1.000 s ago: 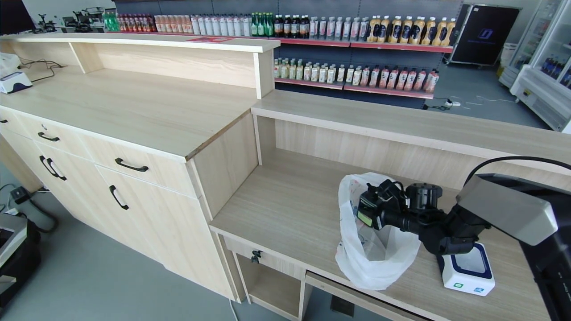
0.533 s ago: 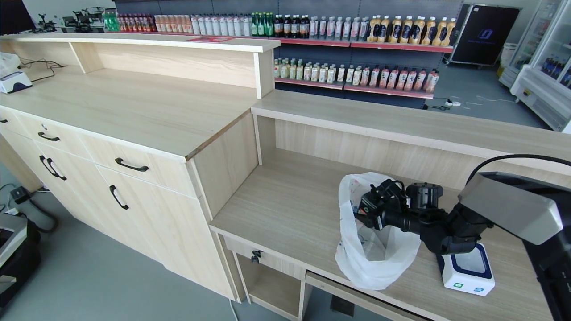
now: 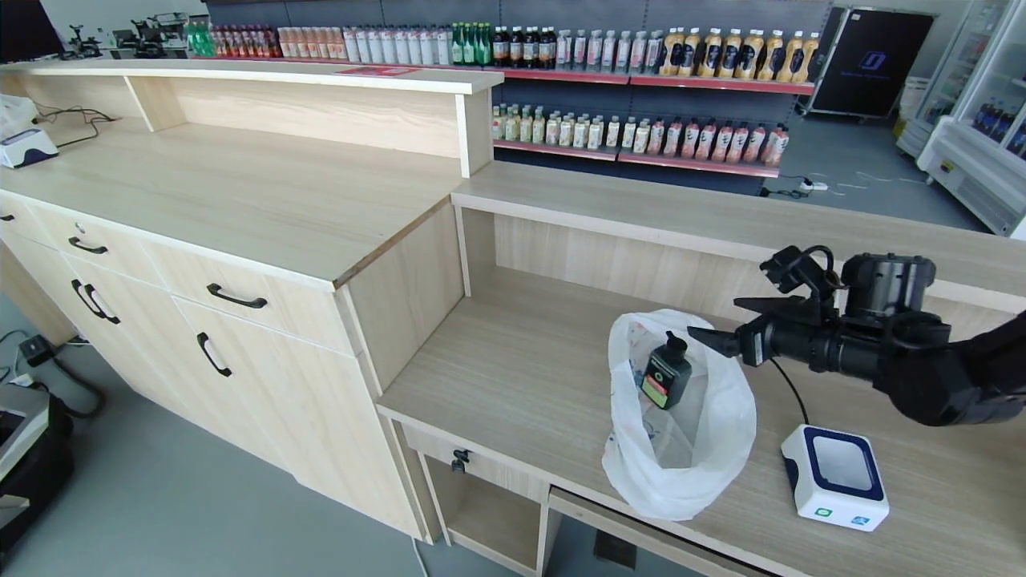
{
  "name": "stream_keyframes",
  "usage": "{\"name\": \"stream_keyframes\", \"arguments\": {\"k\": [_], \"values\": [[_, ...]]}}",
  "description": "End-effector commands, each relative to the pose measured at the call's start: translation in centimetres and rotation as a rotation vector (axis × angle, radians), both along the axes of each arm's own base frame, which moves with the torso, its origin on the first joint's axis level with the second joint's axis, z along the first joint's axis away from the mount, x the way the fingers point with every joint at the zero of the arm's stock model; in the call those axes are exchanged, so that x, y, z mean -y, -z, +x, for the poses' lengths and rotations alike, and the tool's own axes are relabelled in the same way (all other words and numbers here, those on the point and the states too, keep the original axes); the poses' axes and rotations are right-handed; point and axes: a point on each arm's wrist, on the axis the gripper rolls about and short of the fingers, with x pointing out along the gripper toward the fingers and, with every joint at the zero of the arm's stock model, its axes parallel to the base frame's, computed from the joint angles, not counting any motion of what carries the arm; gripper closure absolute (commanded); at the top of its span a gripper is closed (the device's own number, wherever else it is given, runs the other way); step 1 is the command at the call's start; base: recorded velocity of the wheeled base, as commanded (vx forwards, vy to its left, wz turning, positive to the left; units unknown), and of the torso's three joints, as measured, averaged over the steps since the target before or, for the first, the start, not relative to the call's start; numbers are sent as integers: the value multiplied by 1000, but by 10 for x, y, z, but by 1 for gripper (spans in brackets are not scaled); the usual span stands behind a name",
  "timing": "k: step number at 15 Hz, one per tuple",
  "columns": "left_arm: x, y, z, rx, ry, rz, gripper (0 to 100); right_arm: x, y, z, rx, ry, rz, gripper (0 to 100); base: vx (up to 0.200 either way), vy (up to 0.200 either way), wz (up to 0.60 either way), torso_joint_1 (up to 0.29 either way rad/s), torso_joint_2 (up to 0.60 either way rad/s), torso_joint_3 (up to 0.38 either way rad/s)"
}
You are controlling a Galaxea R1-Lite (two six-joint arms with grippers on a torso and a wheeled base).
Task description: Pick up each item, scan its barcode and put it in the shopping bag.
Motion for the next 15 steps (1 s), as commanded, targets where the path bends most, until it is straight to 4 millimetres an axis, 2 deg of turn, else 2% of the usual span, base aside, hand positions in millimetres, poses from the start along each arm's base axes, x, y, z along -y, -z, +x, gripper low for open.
{"name": "stream_keyframes", "arguments": {"k": [1, 3, 4, 6, 7, 8, 9, 11, 13, 15], "values": [[0, 0, 0, 0, 0, 0, 0, 43, -49, -69, 145, 157, -121, 0, 0, 0, -600, 2, 2, 2], [0, 0, 0, 0, 0, 0, 0, 47, -78, -72, 212, 296, -96, 0, 0, 0, -600, -7, 0, 7], [0, 0, 0, 0, 0, -2, 0, 49, -97, -67, 201, 468, -50, 0, 0, 0, -600, 17, -2, 2], [0, 0, 0, 0, 0, 0, 0, 53, -125, -55, 74, 810, 33, 0, 0, 0, -600, 5, 2, 2], [0, 0, 0, 0, 0, -2, 0, 58, -129, -46, -52, 971, 85, 0, 0, 0, -600, -2, 7, -2], [0, 0, 0, 0, 0, 0, 0, 61, -128, -42, -115, 1046, 117, 0, 0, 0, -600, 7, 2, 2], [0, 0, 0, 0, 0, 0, 0, 73, -121, -34, -183, 1137, 224, 0, 0, 0, 0, 0, 0, 0], [0, 0, 0, 0, 0, 0, 0, 106, -95, -24, -204, 1172, 303, 0, 0, 0, 0, 0, 0, 0], [0, 0, 0, 0, 0, 0, 0, 127, -67, -15, -264, 1199, 302, 0, 0, 0, 0, 0, 0, 0], [0, 0, 0, 2, 0, 0, 0, 153, -37, -10, -332, 1302, 273, 0, 0, 0, 0, 0, 0, 0]]}}
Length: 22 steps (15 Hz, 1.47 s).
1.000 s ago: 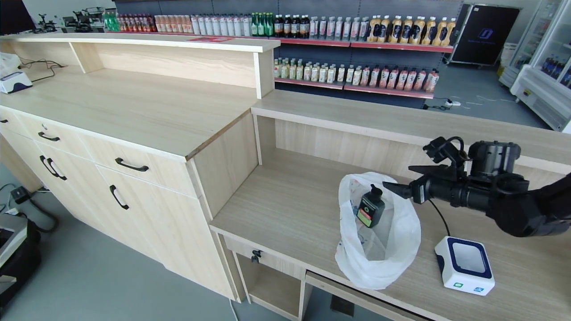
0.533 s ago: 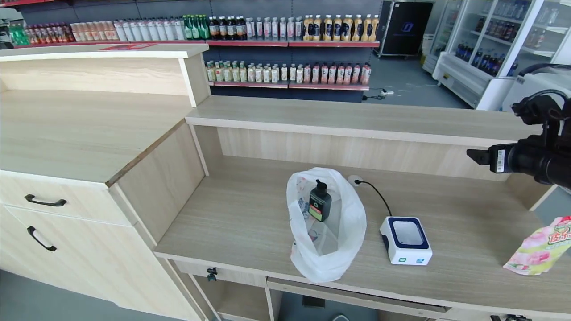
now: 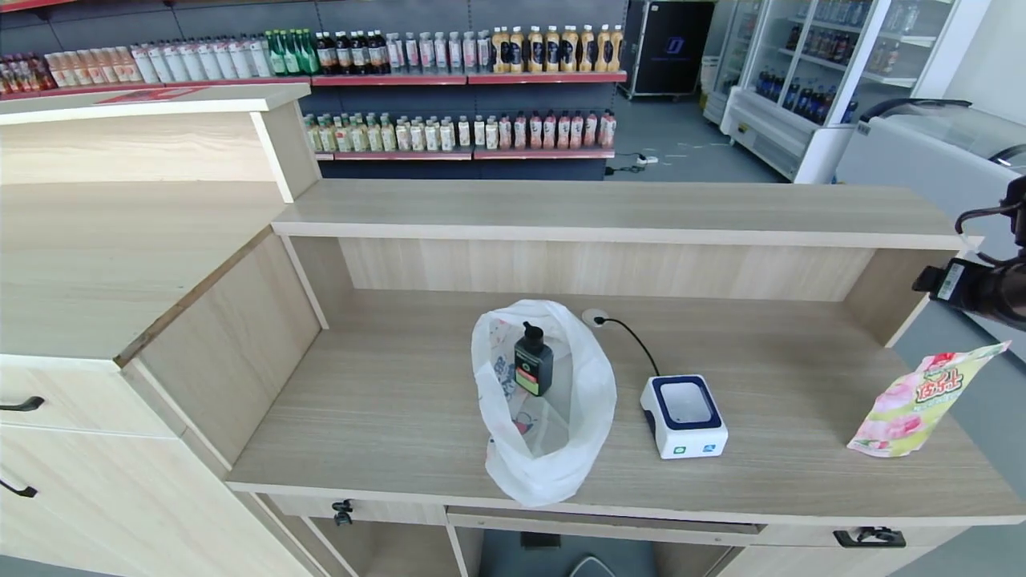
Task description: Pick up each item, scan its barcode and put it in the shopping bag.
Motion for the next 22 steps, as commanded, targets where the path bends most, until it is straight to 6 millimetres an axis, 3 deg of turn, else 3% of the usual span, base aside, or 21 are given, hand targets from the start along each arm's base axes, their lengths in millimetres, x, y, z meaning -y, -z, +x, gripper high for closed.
{"name": "stream_keyframes", "arguments": {"k": [1, 8, 12, 13, 15, 19, 20, 22], "values": [[0, 0, 0, 0, 0, 0, 0, 31, 47, 10, -125, 95, 28, 0, 0, 0, 0, 0, 0, 0], [0, 0, 0, -1, 0, 0, 0, 56, 87, 26, -164, 114, 15, 0, 0, 0, 0, 0, 0, 0], [0, 0, 0, 0, 0, 0, 0, 59, 116, 32, -233, 94, 15, 0, 0, 0, 0, 0, 0, 0], [0, 0, 0, 0, 0, 0, 0, 59, 135, 33, -282, 84, 23, 0, 0, 0, 0, 0, 0, 0], [0, 0, 0, 0, 0, 0, 0, 61, 153, 41, -283, 76, 20, 0, 0, 0, 0, 0, 0, 0], [0, 0, 0, 0, 0, 0, 0, 61, 174, 51, -282, 23, -31, 0, 0, 0, 0, 0, 0, 0], [0, 0, 0, -1, 0, 0, 0, 62, 176, 54, -281, 6, -60, 100, 0, 0, 0, 0, 0, 0], [0, 0, 0, 0, 0, 0, 0, 61, 177, 54, -328, -42, -106, 100, 0, 0, 0, 0, 0, 0]]}}
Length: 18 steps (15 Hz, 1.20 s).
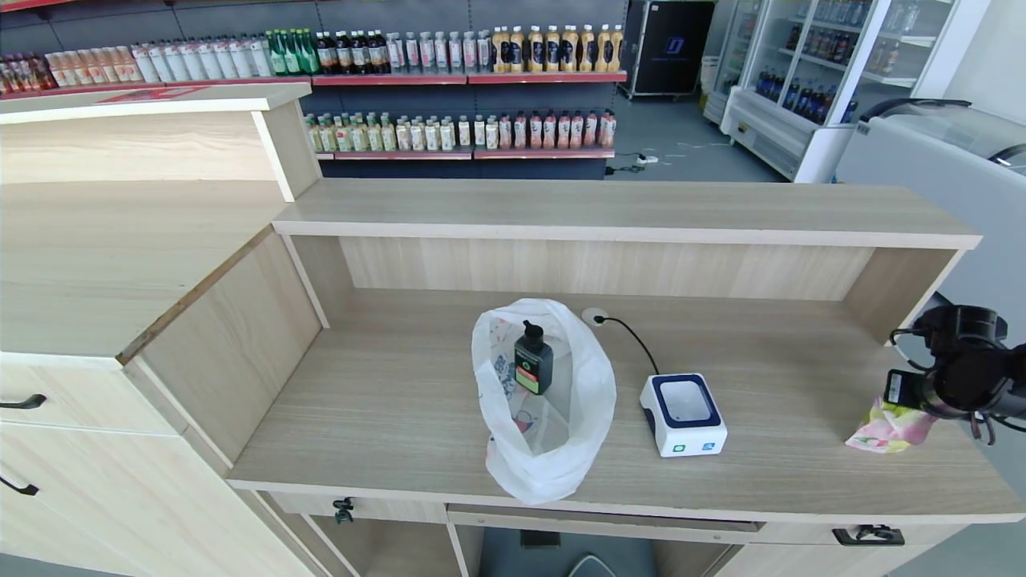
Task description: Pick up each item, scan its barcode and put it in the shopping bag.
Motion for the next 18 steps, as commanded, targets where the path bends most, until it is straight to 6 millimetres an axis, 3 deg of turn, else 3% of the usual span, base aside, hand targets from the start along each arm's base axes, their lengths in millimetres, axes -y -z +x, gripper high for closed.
{"name": "stream_keyframes", "arguments": {"k": [1, 4, 5, 6, 8, 9, 11, 13, 14, 15, 17, 18], "values": [[0, 0, 0, 0, 0, 0, 0, -1, 10, -2, -45, -22, -11, 100, 0, 0, 0, 0, 0, 0], [0, 0, 0, 0, 0, 0, 0, -4, 5, -8, -15, -50, -44, 100, 0, 0, 0, 0, 0, 0], [0, 0, 0, 0, 0, 0, 0, -10, -12, -12, 58, -144, -23, 100, 0, 0, 0, 0, 0, 0], [0, 0, 0, 0, 0, 0, 0, -15, -38, -17, 156, -287, 15, 100, 0, 0, 0, 0, 0, 0], [0, 0, 0, 0, 0, -1, 0, -30, -110, -39, 316, -589, 58, 100, 0, 0, 0, 0, 0, 0], [0, 0, 0, 0, 0, 0, 0, -37, -132, -49, 340, -659, 90, 100, 0, 0, 0, 0, 0, 0], [0, 0, 0, 0, 0, 0, 0, -64, -209, -87, 436, -1052, 323, 100, 0, 0, 0, 0, 0, 0], [0, 0, 0, 0, 0, -1, 0, -78, -244, -111, 542, -1379, 480, 100, 0, 0, 0, 0, 0, 0], [0, 0, 0, 0, 0, 0, 0, -85, -257, -121, 563, -1435, 484, 100, 0, 0, 0, 0, 0, 0], [0, 0, 0, 2, 0, 0, 0, -117, -283, -144, 580, -1540, 525, 100, 0, 0, 0, 0, 0, 0], [0, 0, 0, 0, 0, 0, 0, -147, -308, -175, 596, -1624, 564, 100, 0, 0, 0, 0, 0, 0], [0, 0, 0, 0, 0, 0, 0, -173, -320, -198, 600, -1728, 584, 100, 0, 0, 0, 0, 0, 0]]}}
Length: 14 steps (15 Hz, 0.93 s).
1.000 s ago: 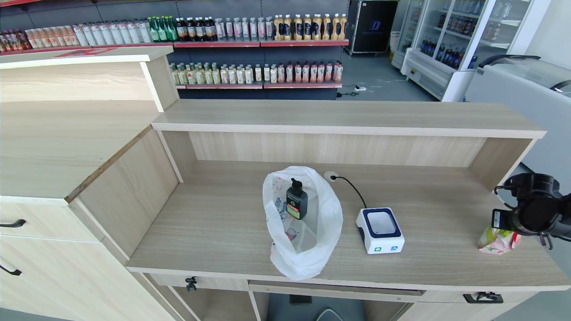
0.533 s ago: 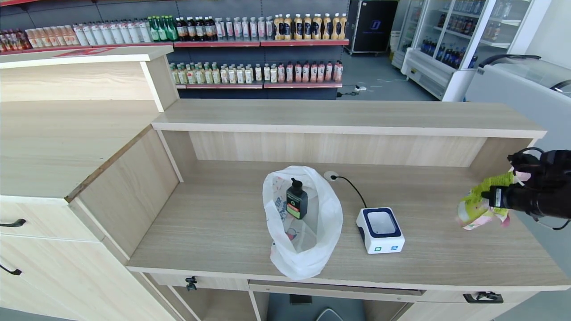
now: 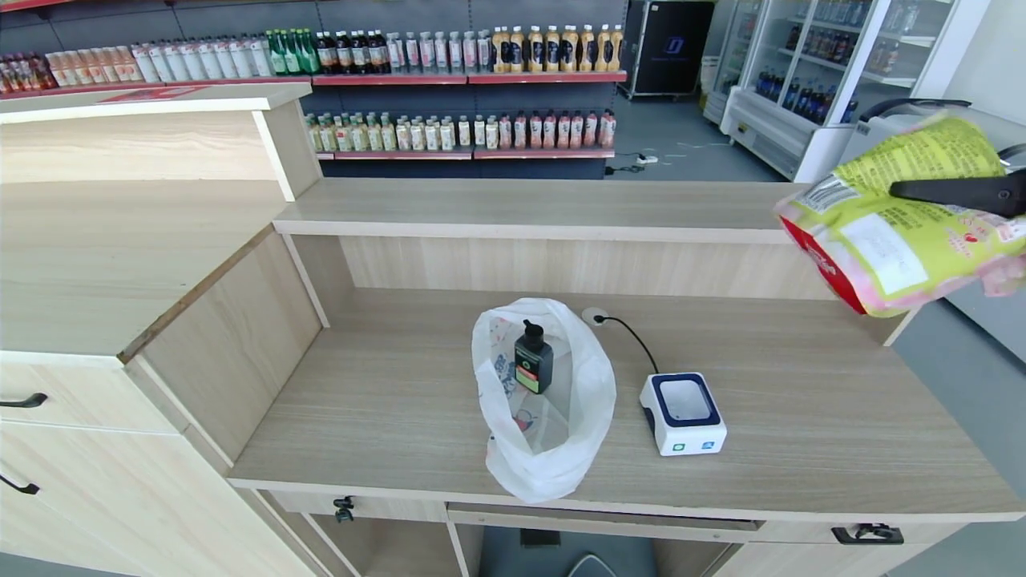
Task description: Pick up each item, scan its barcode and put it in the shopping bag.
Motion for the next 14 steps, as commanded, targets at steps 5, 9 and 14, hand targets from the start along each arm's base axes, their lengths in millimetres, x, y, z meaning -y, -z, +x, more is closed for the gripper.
{"name": "stream_keyframes", "arguments": {"k": [5, 9, 14], "values": [[0, 0, 0, 1, 0, 0, 0, -82, -35, -100, 227, -360, -33, 100, 0, 0, 0, 0, 0, 0], [0, 0, 0, 1, 0, 0, 0, -93, 4, -93, 447, -324, -218, 100, 0, 0, 0, 0, 0, 0], [0, 0, 0, 1, 0, 0, 0, -103, 7, -81, 723, -434, -249, 100, 0, 0, 0, 0, 0, 0]]}}
